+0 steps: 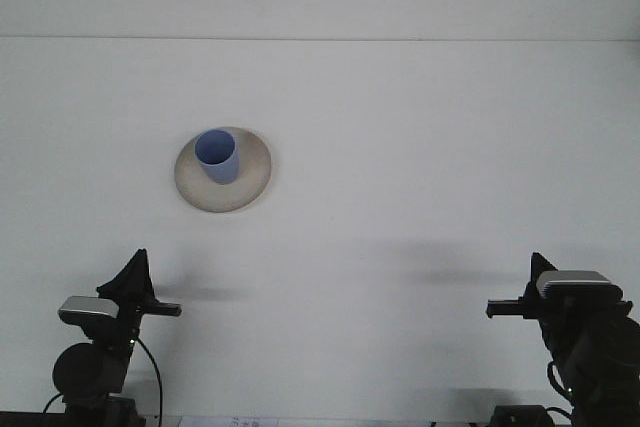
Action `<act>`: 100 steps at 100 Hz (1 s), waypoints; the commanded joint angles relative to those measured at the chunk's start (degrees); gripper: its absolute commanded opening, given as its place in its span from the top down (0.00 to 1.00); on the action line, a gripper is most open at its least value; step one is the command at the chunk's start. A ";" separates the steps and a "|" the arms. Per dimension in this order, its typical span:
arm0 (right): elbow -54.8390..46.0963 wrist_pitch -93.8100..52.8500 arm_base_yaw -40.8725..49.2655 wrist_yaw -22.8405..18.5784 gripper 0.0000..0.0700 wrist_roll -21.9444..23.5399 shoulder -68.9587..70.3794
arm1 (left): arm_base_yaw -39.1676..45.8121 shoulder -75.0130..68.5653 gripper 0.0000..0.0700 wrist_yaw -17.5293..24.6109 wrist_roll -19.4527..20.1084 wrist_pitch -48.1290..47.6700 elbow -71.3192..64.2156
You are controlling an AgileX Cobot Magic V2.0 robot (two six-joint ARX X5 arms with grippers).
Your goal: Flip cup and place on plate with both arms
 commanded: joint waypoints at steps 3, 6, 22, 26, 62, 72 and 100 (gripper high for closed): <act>0.50 0.59 0.07 -0.02 1.00 -0.09 0.24 | 0.00 -0.13 0.98 0.13 -1.31 0.70 -1.09; 0.50 0.59 0.07 -0.02 1.00 -0.09 0.24 | 0.00 -0.13 0.98 0.13 -1.29 0.70 -1.09; 0.50 0.59 0.07 0.00 1.00 -0.09 0.24 | 0.00 -0.13 0.98 0.13 -1.29 0.68 -1.09; 0.50 0.59 0.07 0.00 1.00 -0.09 0.24 | 0.00 -0.13 0.98 0.13 -1.29 0.68 -1.09; 0.50 0.59 0.07 -0.02 1.00 -0.09 0.24 | 0.00 -0.13 0.98 0.13 -1.29 0.68 -1.09; -1.64 4.22 0.07 0.68 1.00 -0.11 -0.66 | 0.00 -0.13 0.98 0.13 -1.29 0.68 -1.09; -19.43 26.43 -0.02 1.92 1.00 -0.13 -13.03 | 0.00 -0.13 0.98 0.13 -1.29 0.66 -1.09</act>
